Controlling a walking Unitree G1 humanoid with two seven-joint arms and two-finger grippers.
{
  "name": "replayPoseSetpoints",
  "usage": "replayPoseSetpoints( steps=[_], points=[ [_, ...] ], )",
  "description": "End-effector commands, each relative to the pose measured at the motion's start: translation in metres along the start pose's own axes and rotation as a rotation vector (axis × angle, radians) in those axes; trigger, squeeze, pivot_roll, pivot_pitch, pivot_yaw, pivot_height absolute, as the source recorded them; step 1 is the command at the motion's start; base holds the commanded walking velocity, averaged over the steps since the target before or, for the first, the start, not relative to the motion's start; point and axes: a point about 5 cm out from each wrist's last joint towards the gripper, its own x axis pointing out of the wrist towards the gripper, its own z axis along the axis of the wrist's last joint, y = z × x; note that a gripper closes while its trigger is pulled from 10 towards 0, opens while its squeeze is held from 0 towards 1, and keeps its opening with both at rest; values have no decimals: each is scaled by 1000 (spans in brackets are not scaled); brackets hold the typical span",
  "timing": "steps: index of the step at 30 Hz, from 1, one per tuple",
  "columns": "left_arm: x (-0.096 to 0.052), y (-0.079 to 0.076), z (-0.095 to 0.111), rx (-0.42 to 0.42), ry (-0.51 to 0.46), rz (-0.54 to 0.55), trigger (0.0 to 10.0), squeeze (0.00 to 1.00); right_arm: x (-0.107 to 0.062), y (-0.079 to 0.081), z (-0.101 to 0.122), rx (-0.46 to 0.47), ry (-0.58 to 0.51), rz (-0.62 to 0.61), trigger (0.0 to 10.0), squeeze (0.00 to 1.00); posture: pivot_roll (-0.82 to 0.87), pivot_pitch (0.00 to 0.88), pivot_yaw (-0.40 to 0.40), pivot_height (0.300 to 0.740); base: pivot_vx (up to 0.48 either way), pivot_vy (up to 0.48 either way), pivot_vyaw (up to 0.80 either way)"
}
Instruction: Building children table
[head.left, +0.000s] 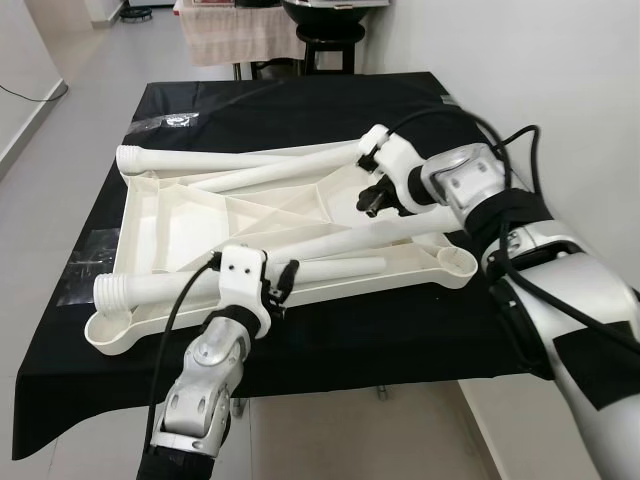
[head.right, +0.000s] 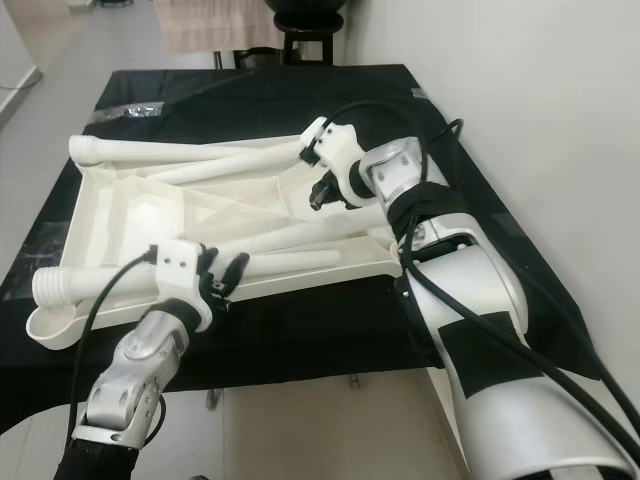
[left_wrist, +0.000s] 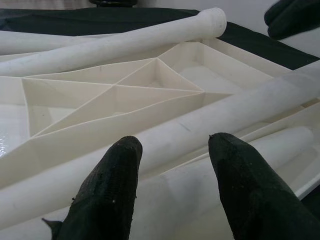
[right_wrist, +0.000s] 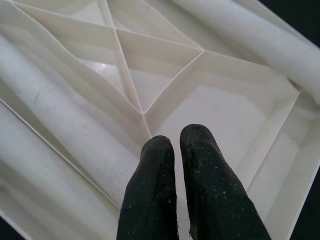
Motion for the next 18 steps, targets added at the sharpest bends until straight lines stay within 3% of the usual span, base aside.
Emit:
replayPoseSetpoints(
  steps=[1, 3, 4, 8, 9, 11, 12, 13, 14, 15, 16, 17, 18],
  points=[
    [0, 3, -2, 5, 17, -1, 10000, 0, 2, 3, 0, -42, -25, 10, 10000, 0, -61, 82, -16, 740, 0, 0, 0],
    [3, 3, 1, 13, 9, -7, 10000, 0, 7, 5, -6, -136, -13, -11, 10000, 0, -60, 81, -15, 740, 0, 0, 0],
    [4, 3, 2, 19, 6, -9, 10000, 0, 8, 6, -3, -162, -60, -32, 10000, 0, -55, 78, -19, 740, 0, 0, 0],
    [4, 3, 2, 27, 3, -8, 10000, 0, 7, 6, 9, -139, -180, -76, 10000, 0, -50, 76, -22, 740, 0, 0, 0],
    [4, 3, 3, 28, -1, -5, 10000, 0, 5, 5, 15, -97, -241, -92, 10000, 984, -45, 75, -26, 740, 0, 0, 0],
    [3, 3, 3, 27, -5, -2, 10000, 0, 3, 3, 20, -57, -306, -103, 10000, 1000, -45, 75, -26, 740, 0, 0, 0],
    [3, 3, 4, 28, -12, 1, 10000, 0, -1, 3, 26, 5, -391, -93, 10000, 1000, -46, 75, -24, 740, 0, 0, 0],
    [3, 3, 4, 28, -12, 1, 10000, 0, -1, 3, 26, 5, -391, -93, 10000, 1000, -46, 75, -24, 740, 0, 0, 0],
    [3, 3, 6, 31, -19, 4, 10000, 0, -5, 1, 31, 79, -474, -90, 10000, 1000, -45, 75, -21, 740, 0, 0, 0],
    [3, 3, 6, 31, -19, 4, 10000, 0, -5, 1, 31, 79, -474, -90, 10000, 1000, -45, 75, -21, 740, 0, 0, 0],
    [3, 4, 10, 35, -35, 4, 10000, 0, -8, 1, 31, 147, -551, -87, 10000, 1000, -47, 77, -11, 740, 0, 0, 0],
    [3, 4, 10, 35, -35, 4, 10000, 0, -8, 1, 31, 147, -551, -87, 10000, 1000, -47, 77, -11, 740, 0, 0, 0],
    [4, 4, 13, 37, -51, 4, 10000, 0, -10, 0, 29, 205, -596, -90, 10000, 1000, -49, 78, -5, 740, 0, 0, 0]
  ],
)
